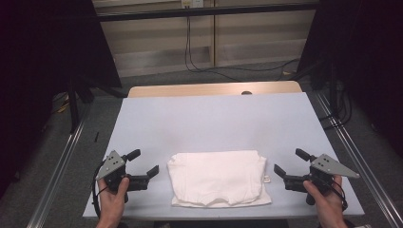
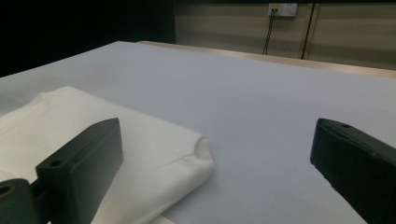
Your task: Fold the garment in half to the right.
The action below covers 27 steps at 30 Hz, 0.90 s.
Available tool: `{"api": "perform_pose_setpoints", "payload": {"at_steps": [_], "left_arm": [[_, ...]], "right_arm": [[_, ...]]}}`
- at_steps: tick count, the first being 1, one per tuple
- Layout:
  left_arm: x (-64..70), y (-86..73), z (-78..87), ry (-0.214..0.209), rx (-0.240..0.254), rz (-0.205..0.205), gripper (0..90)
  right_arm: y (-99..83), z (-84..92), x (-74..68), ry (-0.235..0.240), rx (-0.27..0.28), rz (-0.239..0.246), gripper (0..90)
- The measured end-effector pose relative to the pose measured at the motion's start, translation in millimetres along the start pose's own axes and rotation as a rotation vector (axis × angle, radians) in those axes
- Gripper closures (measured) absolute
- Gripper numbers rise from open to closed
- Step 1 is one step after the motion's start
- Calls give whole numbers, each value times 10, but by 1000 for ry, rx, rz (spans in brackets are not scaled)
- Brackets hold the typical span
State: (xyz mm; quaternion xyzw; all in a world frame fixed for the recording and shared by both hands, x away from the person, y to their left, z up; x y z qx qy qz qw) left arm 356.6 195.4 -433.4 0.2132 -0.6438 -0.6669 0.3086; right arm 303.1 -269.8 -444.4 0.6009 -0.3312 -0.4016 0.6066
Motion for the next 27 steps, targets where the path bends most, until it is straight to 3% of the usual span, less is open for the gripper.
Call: {"api": "perform_pose_setpoints", "payload": {"at_steps": [7, 14, 18, 27], "left_arm": [[-45, 34, -122, -20, -14, -3, 44], [-39, 127, -207, -58, 5, -14, 44], [-71, 115, -265, -53, -6, -8, 44], [-52, 94, -322, -74, -36, -33, 37]], "right_arm": [[19, -98, -172, 46, -2, 12, 25], [-22, -209, -331, 91, -55, 2, 26], [-24, -270, -442, 127, -80, -15, 23], [-65, -411, -753, 222, -133, 13, 18]]}}
Point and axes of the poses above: each handheld gripper's, and its own axes: z roughly backward along the jaws, y roughly out of its top, x roughly to its right, the point moved 6 cm from there along -z, roughly forward along the jaws, and after that the axes turned 13 degrees about x, right-handed, at the moved point
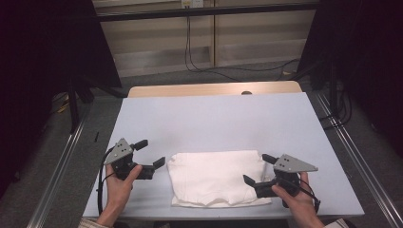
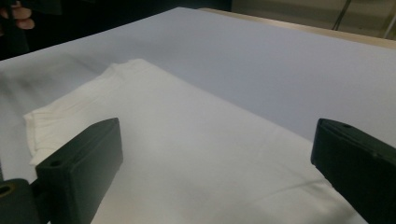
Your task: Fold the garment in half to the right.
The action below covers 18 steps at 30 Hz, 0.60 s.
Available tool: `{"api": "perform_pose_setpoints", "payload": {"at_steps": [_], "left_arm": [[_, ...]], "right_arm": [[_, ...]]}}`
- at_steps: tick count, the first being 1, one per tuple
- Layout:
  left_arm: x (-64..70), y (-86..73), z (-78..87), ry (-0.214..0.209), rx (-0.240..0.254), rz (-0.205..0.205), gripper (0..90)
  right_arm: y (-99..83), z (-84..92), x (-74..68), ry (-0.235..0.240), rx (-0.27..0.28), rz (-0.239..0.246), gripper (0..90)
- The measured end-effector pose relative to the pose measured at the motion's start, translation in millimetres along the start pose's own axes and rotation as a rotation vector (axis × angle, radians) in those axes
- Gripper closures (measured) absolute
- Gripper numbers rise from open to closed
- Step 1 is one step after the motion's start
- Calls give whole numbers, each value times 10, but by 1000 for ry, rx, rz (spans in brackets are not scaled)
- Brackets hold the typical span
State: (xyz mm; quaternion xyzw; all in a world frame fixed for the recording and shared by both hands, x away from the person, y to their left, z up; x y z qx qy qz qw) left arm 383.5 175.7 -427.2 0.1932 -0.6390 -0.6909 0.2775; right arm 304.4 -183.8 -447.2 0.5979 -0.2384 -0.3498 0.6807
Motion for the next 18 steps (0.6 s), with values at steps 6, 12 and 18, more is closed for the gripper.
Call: {"api": "perform_pose_setpoints", "payload": {"at_steps": [6, 12, 18], "left_arm": [[-61, -13, -134, 5, -13, 11, 39], [-116, -21, -204, 9, -31, 18, 42], [-111, -59, -301, -9, -45, 19, 42]], "right_arm": [[14, -177, -146, 57, -28, 27, 23], [14, -305, -288, 124, -69, 15, 30], [80, -428, -420, 192, -105, 8, 38]]}}
Point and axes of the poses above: each handheld gripper's, and its own axes: z roughly backward along the jaws, y roughly out of its top, x roughly to its right, the point moved 6 cm from there along -z, roughly forward along the jaws, and after that the axes turned 13 degrees about x, right-handed, at the moved point
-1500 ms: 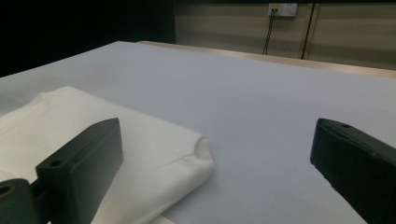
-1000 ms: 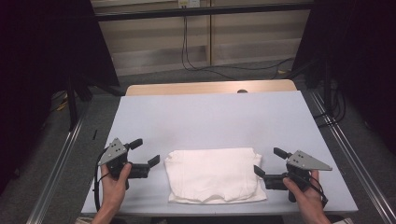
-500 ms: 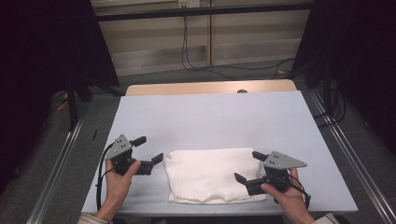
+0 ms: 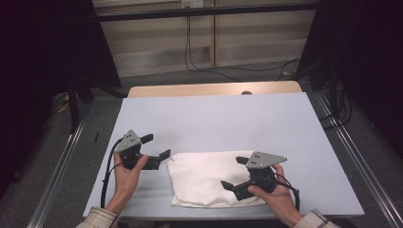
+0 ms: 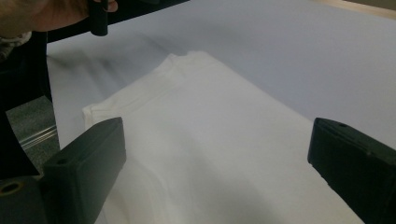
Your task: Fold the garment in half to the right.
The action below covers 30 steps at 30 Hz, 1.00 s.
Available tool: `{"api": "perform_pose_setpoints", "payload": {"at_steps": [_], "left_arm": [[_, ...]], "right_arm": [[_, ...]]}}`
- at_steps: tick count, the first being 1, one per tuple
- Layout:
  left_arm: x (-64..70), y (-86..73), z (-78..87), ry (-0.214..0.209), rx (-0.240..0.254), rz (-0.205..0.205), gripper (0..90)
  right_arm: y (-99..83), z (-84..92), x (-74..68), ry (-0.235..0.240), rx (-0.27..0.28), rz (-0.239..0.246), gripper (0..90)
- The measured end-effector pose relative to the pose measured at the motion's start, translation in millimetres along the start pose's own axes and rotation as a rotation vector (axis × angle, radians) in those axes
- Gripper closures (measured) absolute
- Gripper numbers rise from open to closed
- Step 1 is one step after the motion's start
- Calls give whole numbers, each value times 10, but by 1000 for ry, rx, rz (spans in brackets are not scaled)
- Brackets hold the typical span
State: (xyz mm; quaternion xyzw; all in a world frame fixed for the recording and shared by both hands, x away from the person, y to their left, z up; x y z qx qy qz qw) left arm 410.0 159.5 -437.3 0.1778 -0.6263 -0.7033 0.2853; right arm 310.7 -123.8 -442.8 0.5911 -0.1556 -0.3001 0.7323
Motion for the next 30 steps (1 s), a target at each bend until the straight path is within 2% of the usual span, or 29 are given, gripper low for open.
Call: {"api": "perform_pose_setpoints", "payload": {"at_steps": [2, 6, 9, 12, 16, 20, 24, 27, 30], "left_arm": [[9, -7, -17, -13, -15, -12, 42], [-19, 56, -93, -16, 2, 2, 42], [-31, 71, -181, -21, -13, -24, 42], [-27, 29, -240, -42, -27, -23, 42], [-13, -60, -234, -57, -84, -16, 43], [16, -72, -249, -79, -81, -24, 49], [34, -116, -250, -89, -110, -35, 49], [35, -113, -241, -92, -118, -25, 49], [10, -97, -211, -76, -109, -27, 49]], "right_arm": [[20, -38, -39, 16, 1, 0, 38], [35, -142, -150, 49, -45, 43, 43], [37, -223, -217, 81, -76, 47, 45], [33, -304, -287, 105, -105, 51, 45], [20, -430, -370, 119, -137, 79, 41], [1, -585, -541, 191, -174, 68, 49], [-11, -745, -720, 245, -213, 76, 50], [-46, -851, -803, 292, -230, 70, 90], [-64, -921, -839, 309, -231, 68, 87]]}}
Point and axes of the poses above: each handheld gripper's, and its own axes: z roughly backward along the jaws, y roughly out of its top, x roughly to its right, the point moved 6 cm from there along -z, roughly forward along the jaws, and after that the axes turned 13 degrees about x, right-handed, at the moved point
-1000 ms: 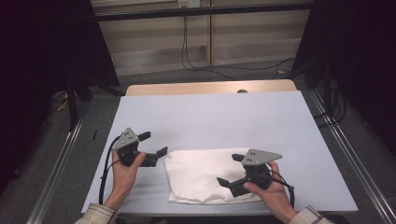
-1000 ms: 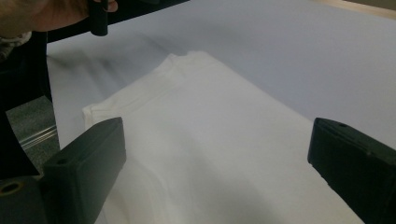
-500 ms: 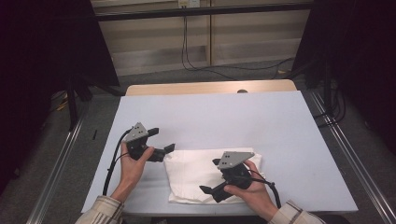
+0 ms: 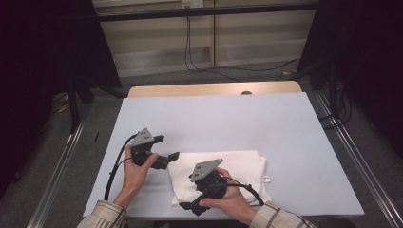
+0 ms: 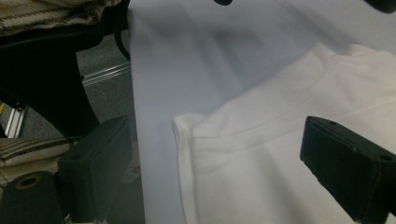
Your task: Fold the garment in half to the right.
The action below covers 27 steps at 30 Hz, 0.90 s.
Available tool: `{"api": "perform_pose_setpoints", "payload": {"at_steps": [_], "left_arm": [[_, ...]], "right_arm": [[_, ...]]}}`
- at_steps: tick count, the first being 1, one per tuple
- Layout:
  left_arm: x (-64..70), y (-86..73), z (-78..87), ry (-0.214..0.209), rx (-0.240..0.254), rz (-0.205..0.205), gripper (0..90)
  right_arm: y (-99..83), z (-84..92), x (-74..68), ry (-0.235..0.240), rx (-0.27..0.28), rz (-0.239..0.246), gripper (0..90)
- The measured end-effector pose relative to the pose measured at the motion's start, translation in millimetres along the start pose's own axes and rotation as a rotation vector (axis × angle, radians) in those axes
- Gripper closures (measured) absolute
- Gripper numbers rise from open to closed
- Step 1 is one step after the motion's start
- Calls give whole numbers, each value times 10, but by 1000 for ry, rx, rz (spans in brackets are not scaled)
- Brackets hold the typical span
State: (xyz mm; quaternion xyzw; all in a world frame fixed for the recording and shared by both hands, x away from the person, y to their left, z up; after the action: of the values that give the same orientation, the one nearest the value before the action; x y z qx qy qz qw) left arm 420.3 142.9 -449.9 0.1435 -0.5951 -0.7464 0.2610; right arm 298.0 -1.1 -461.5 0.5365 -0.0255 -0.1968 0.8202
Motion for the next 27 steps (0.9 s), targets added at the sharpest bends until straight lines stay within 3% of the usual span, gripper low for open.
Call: {"api": "perform_pose_setpoints", "payload": {"at_steps": [5, 10, 15, 27], "left_arm": [[-54, -18, 30, 51, 40, 33, 49], [-64, -29, 43, 57, 41, 20, 49], [-66, -50, 33, 76, 35, 6, 48], [-77, -88, 26, 78, 17, 14, 42]], "right_arm": [[0, -116, -14, -11, -36, 0, 77], [-33, -194, -48, 1, -74, 7, 86], [-55, -238, -89, 29, -97, 18, 257], [-116, -395, -147, -1, -125, 54, 458]]}}
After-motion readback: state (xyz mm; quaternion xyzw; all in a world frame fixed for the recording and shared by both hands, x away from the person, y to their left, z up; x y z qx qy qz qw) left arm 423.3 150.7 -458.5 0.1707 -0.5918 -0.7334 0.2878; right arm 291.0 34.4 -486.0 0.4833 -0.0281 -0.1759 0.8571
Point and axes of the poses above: each handheld gripper's, and its own axes: z roughly backward along the jaws, y roughly out of its top, x roughly to its right, the point moved 6 cm from there along -z, roughly forward along the jaws, and after that the axes turned 13 degrees about x, right-handed, at the moved point
